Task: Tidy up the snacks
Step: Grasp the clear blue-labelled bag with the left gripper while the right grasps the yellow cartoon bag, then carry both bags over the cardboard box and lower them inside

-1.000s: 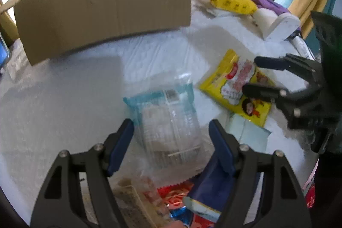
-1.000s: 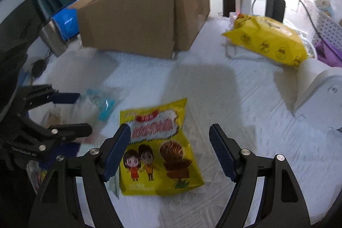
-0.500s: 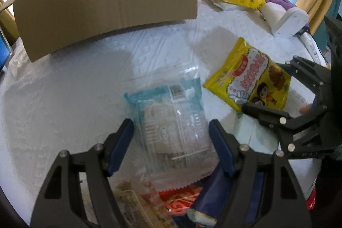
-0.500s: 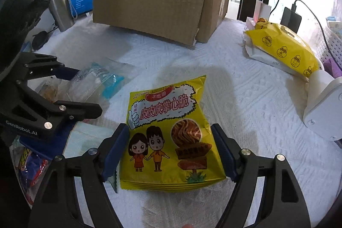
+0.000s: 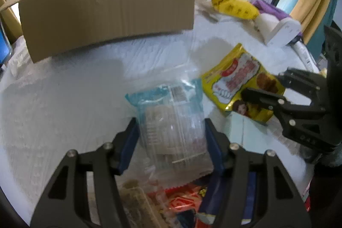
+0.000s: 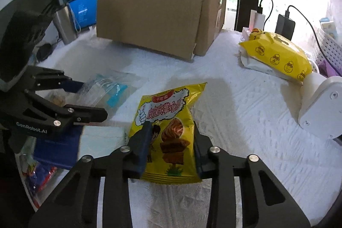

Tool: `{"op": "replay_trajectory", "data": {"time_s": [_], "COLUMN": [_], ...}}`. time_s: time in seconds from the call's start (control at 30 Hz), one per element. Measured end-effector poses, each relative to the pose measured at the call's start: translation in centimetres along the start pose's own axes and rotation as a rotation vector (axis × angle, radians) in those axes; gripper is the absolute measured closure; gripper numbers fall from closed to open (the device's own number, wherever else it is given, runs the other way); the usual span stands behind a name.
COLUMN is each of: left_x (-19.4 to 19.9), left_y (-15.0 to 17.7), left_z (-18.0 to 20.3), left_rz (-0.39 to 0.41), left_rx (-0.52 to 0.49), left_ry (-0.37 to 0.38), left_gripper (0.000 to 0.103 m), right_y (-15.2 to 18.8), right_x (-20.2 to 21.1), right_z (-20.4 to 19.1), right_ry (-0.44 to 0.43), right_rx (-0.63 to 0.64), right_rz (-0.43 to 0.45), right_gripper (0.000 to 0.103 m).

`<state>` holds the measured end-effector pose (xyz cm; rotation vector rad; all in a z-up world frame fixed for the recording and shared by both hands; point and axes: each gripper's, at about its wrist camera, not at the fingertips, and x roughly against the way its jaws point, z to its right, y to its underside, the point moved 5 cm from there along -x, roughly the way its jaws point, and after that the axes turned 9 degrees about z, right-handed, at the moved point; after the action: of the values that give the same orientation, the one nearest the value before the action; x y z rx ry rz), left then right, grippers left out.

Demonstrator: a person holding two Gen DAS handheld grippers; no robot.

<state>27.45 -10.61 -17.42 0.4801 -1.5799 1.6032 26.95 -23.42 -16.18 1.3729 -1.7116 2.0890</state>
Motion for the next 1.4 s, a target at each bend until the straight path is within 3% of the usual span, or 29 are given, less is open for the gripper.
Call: {"op": "replay_trajectory", "data": {"time_s": [0.33,0.4,0.83,1.4], "left_x": [2.5,3.2,6.5,9.4], "left_y": [-1.0,-1.5,-3.7,-9.0], "left_z": [-0.4,-0.7,-3.7,-8.1], "left_rz": [0.07,0.089,0.18,0.301], "left_rx": [0.017,0.019,0.048,0.057], "left_ry": [0.026,0.036,0.046,0.015], "left_gripper": [0.043,0.043,0.043,0.043], "right_y": [-2.9,-3.9,-9.4,-15.8], "right_x": [2.1,2.5,4.1,2.7], "right_z": [0.0,0.1,-1.6,-2.9], "right_ry": [0.03,0.032,0.035,0.057], "right_rx": [0.007,0.008,0.044,0.072], "right_rz": [0.073,0.091,0.179,0.235], "right_gripper": [0.081,0.087,0.088,0.088]}}
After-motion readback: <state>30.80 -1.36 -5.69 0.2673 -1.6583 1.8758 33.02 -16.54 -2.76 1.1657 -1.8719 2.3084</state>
